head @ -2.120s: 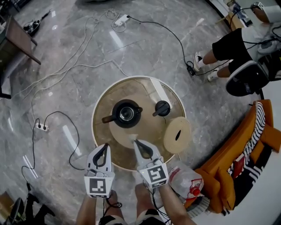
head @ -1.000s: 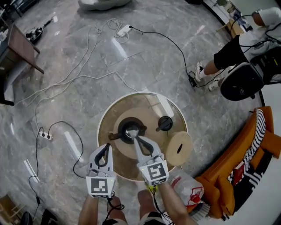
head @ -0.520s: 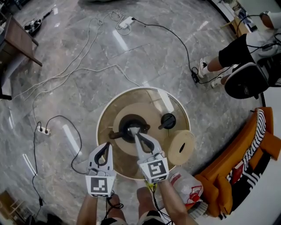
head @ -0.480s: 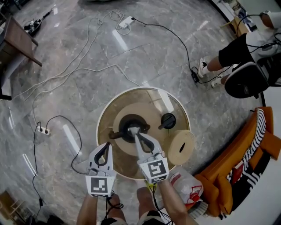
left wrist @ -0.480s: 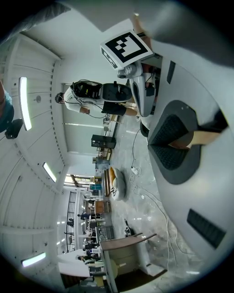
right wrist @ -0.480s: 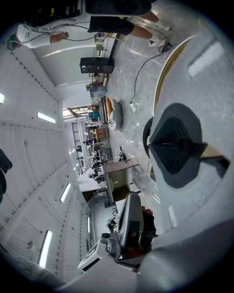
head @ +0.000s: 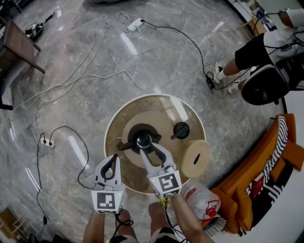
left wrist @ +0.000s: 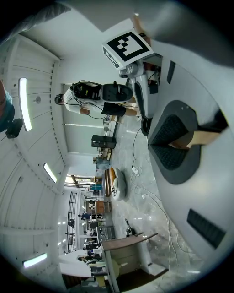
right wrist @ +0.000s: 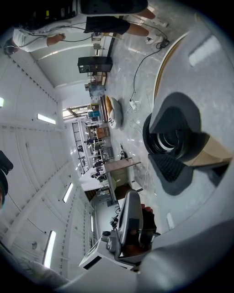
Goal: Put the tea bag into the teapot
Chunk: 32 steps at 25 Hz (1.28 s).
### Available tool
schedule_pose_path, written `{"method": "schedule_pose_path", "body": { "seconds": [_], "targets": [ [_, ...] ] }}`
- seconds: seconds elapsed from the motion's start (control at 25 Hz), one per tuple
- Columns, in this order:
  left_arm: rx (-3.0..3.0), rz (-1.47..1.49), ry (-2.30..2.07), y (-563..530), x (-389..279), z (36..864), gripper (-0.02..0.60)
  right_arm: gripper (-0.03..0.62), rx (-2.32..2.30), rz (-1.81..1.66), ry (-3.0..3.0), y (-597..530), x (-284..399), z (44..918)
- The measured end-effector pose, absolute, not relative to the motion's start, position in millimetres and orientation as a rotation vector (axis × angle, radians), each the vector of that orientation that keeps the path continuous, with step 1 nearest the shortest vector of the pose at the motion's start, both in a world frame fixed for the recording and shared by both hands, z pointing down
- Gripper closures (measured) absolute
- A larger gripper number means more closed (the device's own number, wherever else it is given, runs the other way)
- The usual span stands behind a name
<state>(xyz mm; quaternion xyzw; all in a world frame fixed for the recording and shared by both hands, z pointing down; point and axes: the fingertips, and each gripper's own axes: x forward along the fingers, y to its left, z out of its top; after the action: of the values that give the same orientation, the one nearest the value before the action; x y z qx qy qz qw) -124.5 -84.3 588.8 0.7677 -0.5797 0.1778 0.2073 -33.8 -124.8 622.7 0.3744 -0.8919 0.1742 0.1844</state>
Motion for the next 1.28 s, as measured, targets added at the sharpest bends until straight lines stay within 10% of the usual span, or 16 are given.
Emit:
{"method": "schedule_pose_path", "body": {
  "seconds": [1.28],
  "targets": [
    [2.434, 0.447, -1.662, -82.5, -100.2, 377.5, 0.566, 0.536, 1.242, 0.319, -2.58, -113.5, 0.5, 407.1]
  ]
}}
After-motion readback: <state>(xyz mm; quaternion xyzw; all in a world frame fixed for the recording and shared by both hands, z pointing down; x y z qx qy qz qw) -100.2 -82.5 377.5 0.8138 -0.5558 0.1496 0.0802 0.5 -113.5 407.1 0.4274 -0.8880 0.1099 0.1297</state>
